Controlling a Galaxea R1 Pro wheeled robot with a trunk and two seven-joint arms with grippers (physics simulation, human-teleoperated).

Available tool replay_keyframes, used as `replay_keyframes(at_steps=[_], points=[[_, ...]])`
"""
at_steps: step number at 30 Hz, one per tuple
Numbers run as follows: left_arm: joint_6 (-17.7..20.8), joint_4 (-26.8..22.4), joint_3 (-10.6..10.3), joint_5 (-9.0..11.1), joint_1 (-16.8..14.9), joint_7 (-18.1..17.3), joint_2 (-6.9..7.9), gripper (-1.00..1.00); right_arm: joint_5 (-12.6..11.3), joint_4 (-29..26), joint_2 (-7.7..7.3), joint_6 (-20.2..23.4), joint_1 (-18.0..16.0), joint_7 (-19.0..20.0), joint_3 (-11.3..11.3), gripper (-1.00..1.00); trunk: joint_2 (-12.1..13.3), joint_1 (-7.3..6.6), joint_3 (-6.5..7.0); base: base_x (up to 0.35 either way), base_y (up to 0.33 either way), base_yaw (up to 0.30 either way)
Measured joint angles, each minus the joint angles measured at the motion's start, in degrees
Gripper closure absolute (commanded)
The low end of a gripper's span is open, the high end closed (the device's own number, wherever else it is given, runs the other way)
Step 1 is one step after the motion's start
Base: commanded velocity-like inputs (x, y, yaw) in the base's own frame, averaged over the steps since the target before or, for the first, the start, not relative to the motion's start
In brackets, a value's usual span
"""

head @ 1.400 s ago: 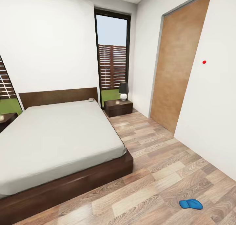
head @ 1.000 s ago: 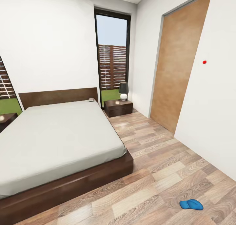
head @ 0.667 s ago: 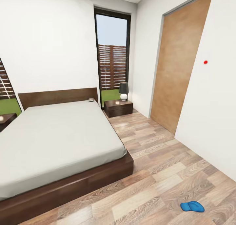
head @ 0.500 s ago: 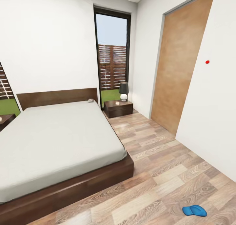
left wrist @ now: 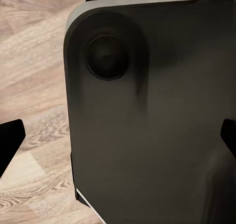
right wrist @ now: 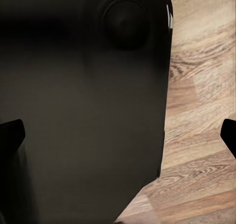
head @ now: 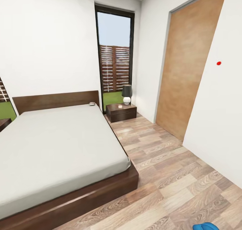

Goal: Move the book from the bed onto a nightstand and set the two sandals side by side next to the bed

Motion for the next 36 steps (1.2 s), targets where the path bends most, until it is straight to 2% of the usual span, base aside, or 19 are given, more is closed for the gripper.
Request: replay_keyframes(at_steps=[7,36], points=[[0.0,-0.01,0.0,0.02,-0.01,0.0,0.0,-1.0,-0.02,0.0,0.0,-0.02,0.0,-0.1,-0.05,-1.0,0.0,0.01,0.0,0.036,0.0,-0.177],[0.0,0.0,-0.08,-0.1,0.03,0.0,0.0,-1.0,0.05,0.0,0.0,-0.23,0.0,-0.13,0.01,-1.0,0.0,0.01,0.0,0.001,0.0,-0.282]])
